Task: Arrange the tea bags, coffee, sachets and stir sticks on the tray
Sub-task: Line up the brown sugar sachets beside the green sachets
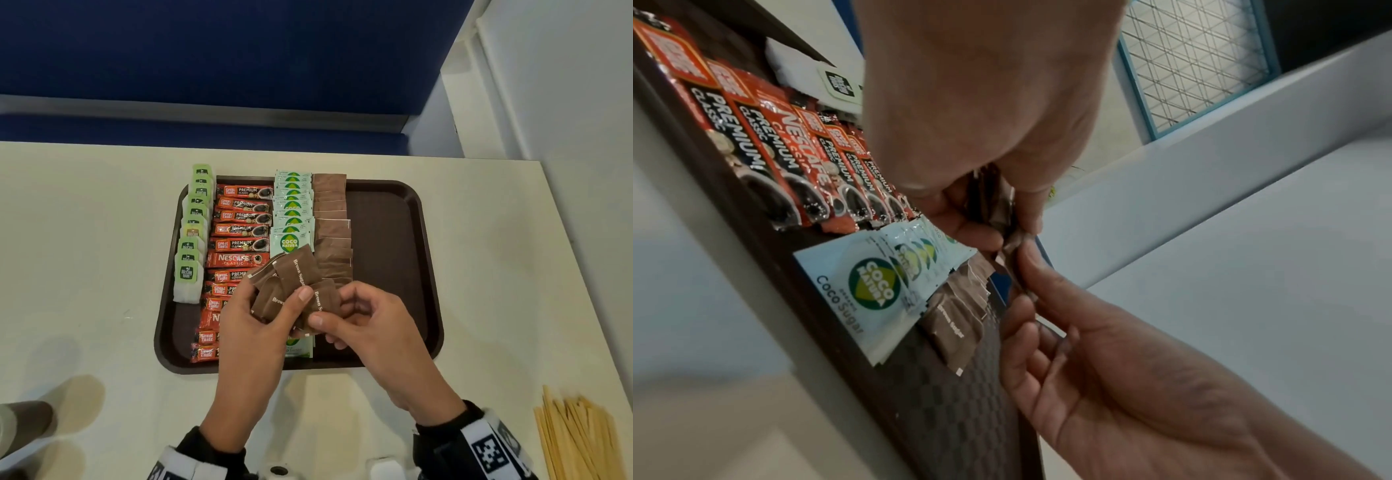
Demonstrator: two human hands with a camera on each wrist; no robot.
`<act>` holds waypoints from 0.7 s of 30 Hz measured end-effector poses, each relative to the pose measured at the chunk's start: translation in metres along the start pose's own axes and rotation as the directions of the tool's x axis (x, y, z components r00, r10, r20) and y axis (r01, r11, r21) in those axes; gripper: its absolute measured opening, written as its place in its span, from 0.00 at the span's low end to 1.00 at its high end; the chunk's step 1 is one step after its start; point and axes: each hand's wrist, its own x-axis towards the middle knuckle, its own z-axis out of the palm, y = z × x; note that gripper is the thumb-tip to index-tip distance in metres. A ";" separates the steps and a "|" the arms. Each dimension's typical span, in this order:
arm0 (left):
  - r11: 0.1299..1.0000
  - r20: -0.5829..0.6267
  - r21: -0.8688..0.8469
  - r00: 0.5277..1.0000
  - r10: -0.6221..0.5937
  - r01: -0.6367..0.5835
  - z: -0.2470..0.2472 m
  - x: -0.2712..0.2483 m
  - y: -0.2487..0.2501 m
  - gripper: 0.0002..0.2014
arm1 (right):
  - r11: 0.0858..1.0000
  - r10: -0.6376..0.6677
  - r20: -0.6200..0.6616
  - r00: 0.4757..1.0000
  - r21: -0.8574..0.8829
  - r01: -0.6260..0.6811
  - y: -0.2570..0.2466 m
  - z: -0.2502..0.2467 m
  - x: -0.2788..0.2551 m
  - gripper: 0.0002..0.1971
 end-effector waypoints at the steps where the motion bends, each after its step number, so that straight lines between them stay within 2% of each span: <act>1: 1.000 -0.016 0.010 1.000 0.005 -0.005 0.001 0.000 -0.001 0.15 | 1.000 0.004 -0.016 1.000 -0.005 -0.005 0.000 -0.002 0.000 0.11; 6: 1.000 -0.059 -0.016 0.998 0.004 -0.005 0.000 0.004 -0.001 0.16 | 0.993 0.057 0.012 0.998 0.103 -0.058 0.002 -0.008 0.000 0.07; 11: 1.000 -0.036 0.000 0.999 -0.014 0.014 0.003 0.002 -0.004 0.16 | 0.992 0.040 -0.129 0.991 0.121 -0.024 0.008 -0.007 0.003 0.07; 13: 1.000 -0.049 -0.018 0.999 -0.021 0.021 0.003 0.001 -0.007 0.15 | 0.982 0.059 -0.150 0.987 0.187 -0.030 0.009 -0.006 0.003 0.07; 15: 0.999 -0.058 -0.044 0.998 -0.032 0.030 0.004 0.002 -0.009 0.15 | 0.964 0.099 -0.097 0.990 0.256 -0.071 0.010 -0.006 0.002 0.09; 18: 0.996 -0.056 -0.074 0.997 -0.059 0.054 0.003 0.003 -0.008 0.14 | 0.958 0.104 -0.033 0.994 0.271 -0.091 0.015 -0.007 0.000 0.07; 21: 0.985 -0.055 -0.141 0.992 -0.113 0.104 0.001 0.005 -0.007 0.14 | 0.966 0.071 -0.125 0.990 0.254 -0.037 0.018 -0.016 0.002 0.06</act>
